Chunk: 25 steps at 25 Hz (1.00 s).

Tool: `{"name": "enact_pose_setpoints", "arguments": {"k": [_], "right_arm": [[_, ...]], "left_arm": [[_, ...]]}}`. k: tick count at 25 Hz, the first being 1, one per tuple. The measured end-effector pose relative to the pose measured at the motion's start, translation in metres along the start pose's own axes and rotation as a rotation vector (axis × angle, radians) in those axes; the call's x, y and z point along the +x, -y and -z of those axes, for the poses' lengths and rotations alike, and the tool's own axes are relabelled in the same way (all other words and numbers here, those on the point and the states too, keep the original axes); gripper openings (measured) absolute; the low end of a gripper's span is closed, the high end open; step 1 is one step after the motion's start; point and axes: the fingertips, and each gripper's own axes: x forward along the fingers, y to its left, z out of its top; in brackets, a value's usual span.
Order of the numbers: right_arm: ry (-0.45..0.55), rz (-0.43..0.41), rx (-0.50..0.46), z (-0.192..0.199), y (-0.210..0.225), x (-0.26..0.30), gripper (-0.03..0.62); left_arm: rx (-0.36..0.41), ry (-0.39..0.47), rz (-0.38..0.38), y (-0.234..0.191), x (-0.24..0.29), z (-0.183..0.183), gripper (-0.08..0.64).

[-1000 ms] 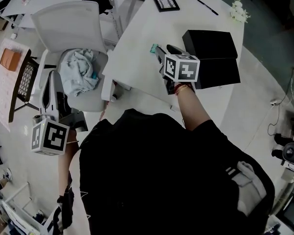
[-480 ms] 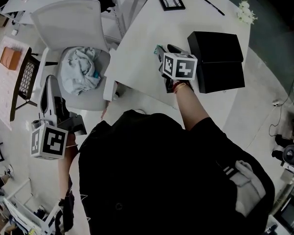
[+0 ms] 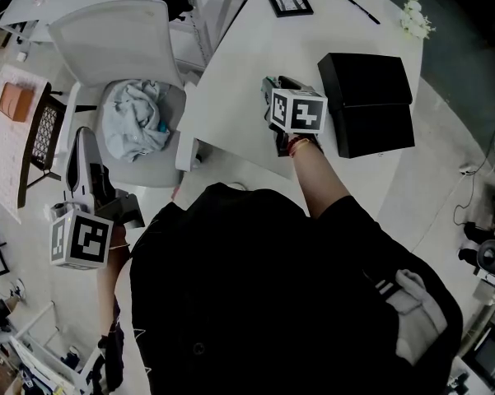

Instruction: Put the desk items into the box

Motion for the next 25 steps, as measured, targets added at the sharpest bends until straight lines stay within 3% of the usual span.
{"name": "enact_pose_setpoints", "arguments": {"k": [16,25], "right_arm": [[-0.008,0.024,0.010,0.0014,0.0021,0.0037,0.084],[0.036,0.015,0.012,-0.0052,0.0005,0.0025,0.058]], "left_arm": [[0.007,0.016,-0.004,0.0001,-0.0002,-0.0063,0.010],[0.017,0.025,-0.001,0.0048,-0.0018,-0.0064,0.009]]}}
